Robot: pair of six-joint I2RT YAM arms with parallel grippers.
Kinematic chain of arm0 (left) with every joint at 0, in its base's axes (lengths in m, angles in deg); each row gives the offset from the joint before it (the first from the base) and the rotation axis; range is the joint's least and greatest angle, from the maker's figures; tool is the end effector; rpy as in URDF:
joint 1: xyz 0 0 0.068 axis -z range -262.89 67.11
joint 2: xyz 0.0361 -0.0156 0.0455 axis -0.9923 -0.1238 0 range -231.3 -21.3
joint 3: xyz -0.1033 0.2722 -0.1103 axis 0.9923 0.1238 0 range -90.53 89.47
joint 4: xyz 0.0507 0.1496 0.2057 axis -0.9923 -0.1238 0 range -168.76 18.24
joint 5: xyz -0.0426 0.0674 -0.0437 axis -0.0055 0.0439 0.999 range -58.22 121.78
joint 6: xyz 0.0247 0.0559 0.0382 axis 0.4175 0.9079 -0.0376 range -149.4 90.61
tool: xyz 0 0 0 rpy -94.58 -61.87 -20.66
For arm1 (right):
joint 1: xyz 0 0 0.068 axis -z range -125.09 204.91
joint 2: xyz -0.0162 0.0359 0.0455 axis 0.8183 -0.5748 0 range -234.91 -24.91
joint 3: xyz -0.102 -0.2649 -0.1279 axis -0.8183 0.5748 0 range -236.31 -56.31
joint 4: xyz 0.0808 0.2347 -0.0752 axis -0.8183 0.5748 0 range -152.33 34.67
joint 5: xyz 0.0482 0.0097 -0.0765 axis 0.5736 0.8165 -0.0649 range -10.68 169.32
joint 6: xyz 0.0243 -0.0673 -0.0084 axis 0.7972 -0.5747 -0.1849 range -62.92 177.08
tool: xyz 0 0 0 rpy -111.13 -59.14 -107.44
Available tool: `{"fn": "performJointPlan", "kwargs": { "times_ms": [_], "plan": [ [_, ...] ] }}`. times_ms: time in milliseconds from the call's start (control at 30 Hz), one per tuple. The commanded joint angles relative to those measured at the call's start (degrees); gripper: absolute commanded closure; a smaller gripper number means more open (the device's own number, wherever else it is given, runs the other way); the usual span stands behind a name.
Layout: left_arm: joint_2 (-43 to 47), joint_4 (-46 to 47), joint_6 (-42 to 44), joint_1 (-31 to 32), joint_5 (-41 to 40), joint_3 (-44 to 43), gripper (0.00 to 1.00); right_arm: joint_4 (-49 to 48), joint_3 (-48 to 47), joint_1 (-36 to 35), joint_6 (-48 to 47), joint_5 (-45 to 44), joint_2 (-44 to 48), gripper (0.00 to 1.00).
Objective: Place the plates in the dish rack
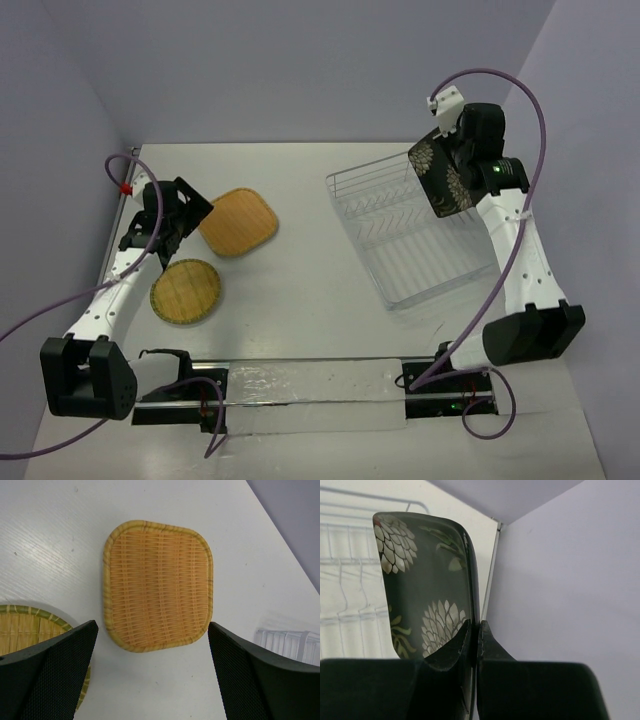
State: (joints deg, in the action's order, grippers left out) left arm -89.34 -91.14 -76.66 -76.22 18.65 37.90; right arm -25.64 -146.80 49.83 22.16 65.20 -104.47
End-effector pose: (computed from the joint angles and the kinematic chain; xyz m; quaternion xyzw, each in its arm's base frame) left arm 0.2630 -0.0171 0.3065 -0.3557 0.8116 -0.1143 0.4492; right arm 0.3108 0.0131 0.4599 -0.2261 0.8122 -0.2364 0.4831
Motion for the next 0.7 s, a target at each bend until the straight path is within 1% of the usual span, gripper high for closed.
{"fn": "performJointPlan", "kwargs": {
  "times_ms": [0,133,267,567,667],
  "plan": [
    [-1.54,1.56,0.43,-0.68,-1.53,-3.95,0.01,-7.86,-6.9,0.43,-3.23,1.38,-2.95,1.0],
    [-2.26,2.15,0.33,-0.95,-1.11,-3.36,0.01,-7.86,-9.78,0.52,-4.01,1.12,-8.93,1.0],
    [-3.33,1.75,0.2,-1.22,-1.2,-3.71,0.01,-7.86,-10.36,0.56,-4.47,-1.09,-11.9,1.0],
    [-5.66,1.17,0.7,-1.48,-1.37,-4.62,0.01,-7.86,-10.86,-0.38,-4.27,-6.56,-15.38,1.0],
    [-6.66,0.92,0.98,-1.48,-1.28,-5.4,0.01,-7.77,-11.37,-0.71,-4.98,-6.7,-15.11,1.0]
  ]
}}
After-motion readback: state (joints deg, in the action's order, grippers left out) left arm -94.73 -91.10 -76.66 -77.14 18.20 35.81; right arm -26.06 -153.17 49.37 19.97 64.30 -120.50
